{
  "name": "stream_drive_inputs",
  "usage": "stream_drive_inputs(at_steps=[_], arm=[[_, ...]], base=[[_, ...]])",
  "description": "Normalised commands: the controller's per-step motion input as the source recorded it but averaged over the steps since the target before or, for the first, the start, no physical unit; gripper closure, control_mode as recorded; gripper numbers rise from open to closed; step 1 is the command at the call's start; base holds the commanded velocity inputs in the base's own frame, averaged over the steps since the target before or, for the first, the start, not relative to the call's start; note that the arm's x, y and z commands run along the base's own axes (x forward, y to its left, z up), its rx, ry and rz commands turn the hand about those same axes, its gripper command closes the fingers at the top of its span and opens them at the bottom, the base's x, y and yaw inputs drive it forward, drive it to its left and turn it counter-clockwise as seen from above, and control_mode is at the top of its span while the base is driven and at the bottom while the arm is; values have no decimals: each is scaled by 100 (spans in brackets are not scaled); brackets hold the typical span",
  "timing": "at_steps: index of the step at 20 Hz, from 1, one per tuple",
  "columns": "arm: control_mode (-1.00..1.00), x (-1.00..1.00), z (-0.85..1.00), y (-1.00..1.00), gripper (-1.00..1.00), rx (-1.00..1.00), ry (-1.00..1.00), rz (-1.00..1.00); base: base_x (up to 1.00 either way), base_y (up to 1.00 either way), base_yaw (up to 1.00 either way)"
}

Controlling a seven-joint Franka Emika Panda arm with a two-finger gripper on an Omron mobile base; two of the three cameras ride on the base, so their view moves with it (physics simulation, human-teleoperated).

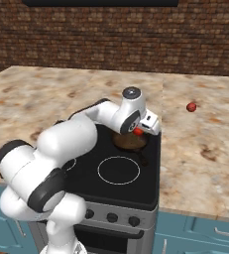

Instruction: Place the pan on the rear right burner on the stove. Then place the tomato and the onion in the pan and turn on the rear right burner.

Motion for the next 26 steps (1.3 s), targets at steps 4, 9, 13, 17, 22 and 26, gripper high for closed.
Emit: stream_drive_inputs(at_steps=[4, 9, 13, 17, 22, 26], arm=[[-100, 41, 0, 37, 100, -1, 0, 5], [-100, 44, 0, 30, 100, -1, 0, 3], [-100, 41, -1, 21, 100, 0, 3, 1], [-100, 31, -12, 9, 100, 0, 8, 0], [-100, 28, -19, 3, 100, 0, 11, 0], [-100, 22, -27, 8, 100, 0, 13, 0]], base=[[0, 0, 0], [0, 0, 0], [0, 0, 0], [0, 0, 0], [0, 0, 0], [0, 0, 0]])
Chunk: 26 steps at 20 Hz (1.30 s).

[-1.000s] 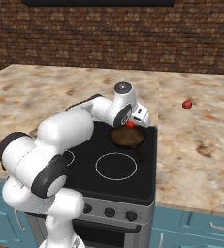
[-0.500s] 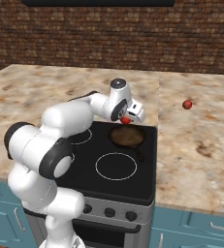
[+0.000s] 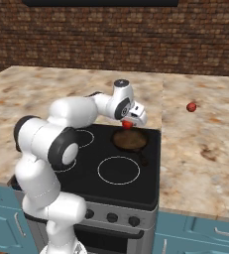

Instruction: Place the pan on the rear right burner on the stove. Then place the tomato and the onion in the pan and turn on the rear right burner.

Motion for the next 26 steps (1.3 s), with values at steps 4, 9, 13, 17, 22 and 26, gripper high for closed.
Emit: stream_drive_inputs(at_steps=[4, 9, 13, 17, 22, 26], arm=[[-100, 8, -38, 5, 100, 0, 11, 0], [-100, 5, -43, 0, 100, 0, 3, 0], [-100, 8, -40, 0, 100, 0, 0, 0], [-100, 8, -40, 1, 100, 0, 0, 0], [-100, 12, -39, 0, 100, 0, 0, 0], [-100, 19, -28, 0, 100, 0, 0, 0]], base=[[0, 0, 0], [0, 0, 0], [0, 0, 0], [0, 0, 0], [0, 0, 0], [0, 0, 0]])
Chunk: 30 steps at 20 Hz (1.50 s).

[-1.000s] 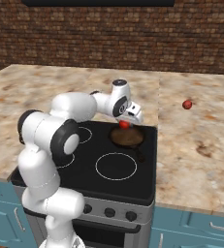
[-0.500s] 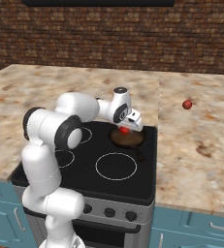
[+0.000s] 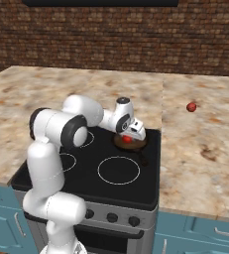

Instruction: Place the pan on the rear right burner on the stove. Then place the tomato and the onion in the pan and turn on the rear right burner.

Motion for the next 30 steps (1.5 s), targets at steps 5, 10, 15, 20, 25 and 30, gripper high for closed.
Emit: stream_drive_inputs(at_steps=[5, 10, 15, 20, 25, 30], arm=[[-100, 12, -21, 0, 100, 0, 0, 0], [-100, 11, -21, 0, 100, 0, 0, 0], [-100, 6, -17, 5, -100, 0, 0, 0], [-100, 3, -1, 0, -100, 0, 0, 0], [-100, 0, 0, 1, -100, 0, 0, 0], [-100, -1, 8, 10, -100, 0, -2, 0]], base=[[0, 0, 0], [0, 0, 0], [0, 0, 0], [0, 0, 0], [0, 0, 0], [0, 0, 0]])
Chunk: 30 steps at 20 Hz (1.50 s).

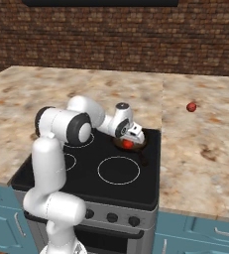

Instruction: Place the pan on the rear right burner on the stove. Then place the tomato and the onion in the pan and turn on the rear right burner.

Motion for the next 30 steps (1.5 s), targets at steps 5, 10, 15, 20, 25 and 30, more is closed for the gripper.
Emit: stream_drive_inputs(at_steps=[5, 10, 15, 20, 25, 30], arm=[[-100, -31, 58, 44, -100, -4, -17, 1], [-100, -34, 55, 57, -100, -5, -15, 0], [-100, -45, 62, 57, -100, -10, -15, 0], [-100, -48, 75, 32, -100, -15, -17, 0], [-100, -43, 72, 12, -100, -6, -6, 0], [-100, -42, 64, 1, -100, 0, 0, 0]], base=[[0, 0, 0], [0, 0, 0], [0, 0, 0], [0, 0, 0], [0, 0, 0], [0, 0, 0]])
